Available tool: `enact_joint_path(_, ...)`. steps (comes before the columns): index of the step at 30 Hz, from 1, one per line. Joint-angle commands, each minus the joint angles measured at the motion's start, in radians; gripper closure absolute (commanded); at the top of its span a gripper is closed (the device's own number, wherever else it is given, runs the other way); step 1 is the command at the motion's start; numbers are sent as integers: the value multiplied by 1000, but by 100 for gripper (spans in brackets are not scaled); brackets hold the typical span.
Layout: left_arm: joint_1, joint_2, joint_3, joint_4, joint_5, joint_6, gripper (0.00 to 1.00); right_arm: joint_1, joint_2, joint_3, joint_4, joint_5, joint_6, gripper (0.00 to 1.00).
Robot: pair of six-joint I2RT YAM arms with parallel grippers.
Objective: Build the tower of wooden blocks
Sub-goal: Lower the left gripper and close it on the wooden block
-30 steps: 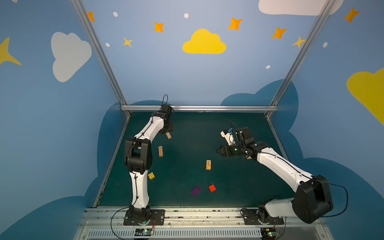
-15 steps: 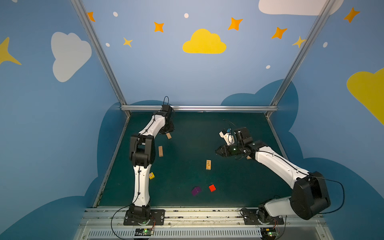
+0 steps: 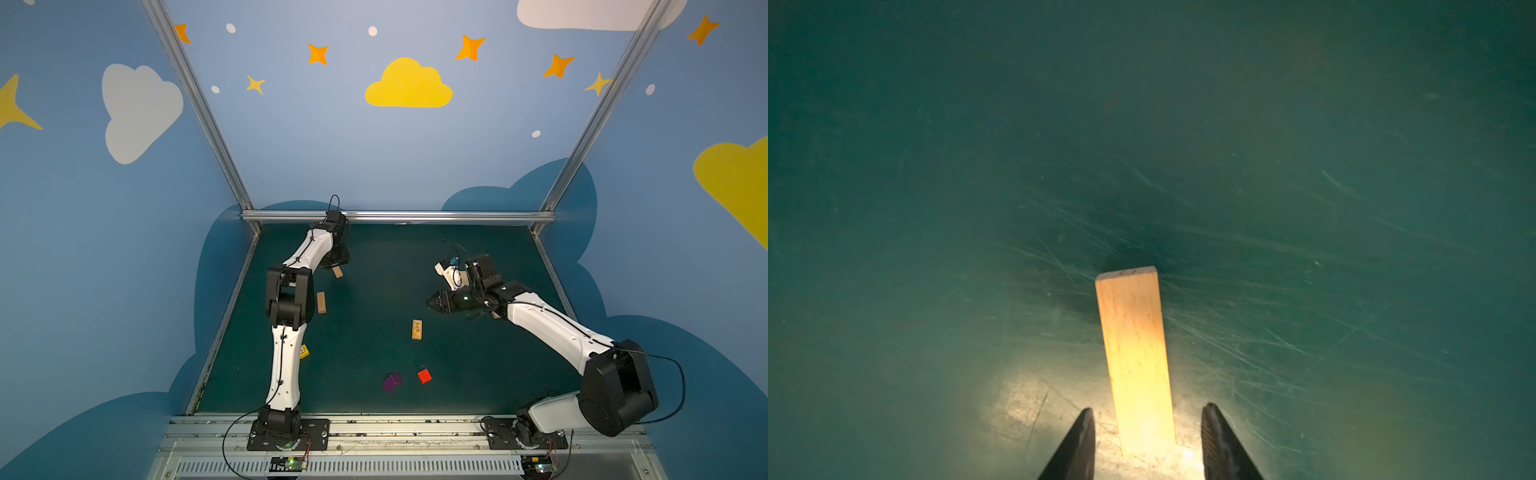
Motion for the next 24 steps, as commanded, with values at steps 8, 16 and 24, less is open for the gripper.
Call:
enact_joint_path(8,11,13,31,-52,-24,23,58,8,26,23,16,-10,15,63)
enact_joint_path(16,17,19,31,-46,-6,24,58,7,31,38,-20,25,-14,62)
enact_joint_path(24,25,29,33,-43,25,18,58,7,46,43,-21,12,-8,62)
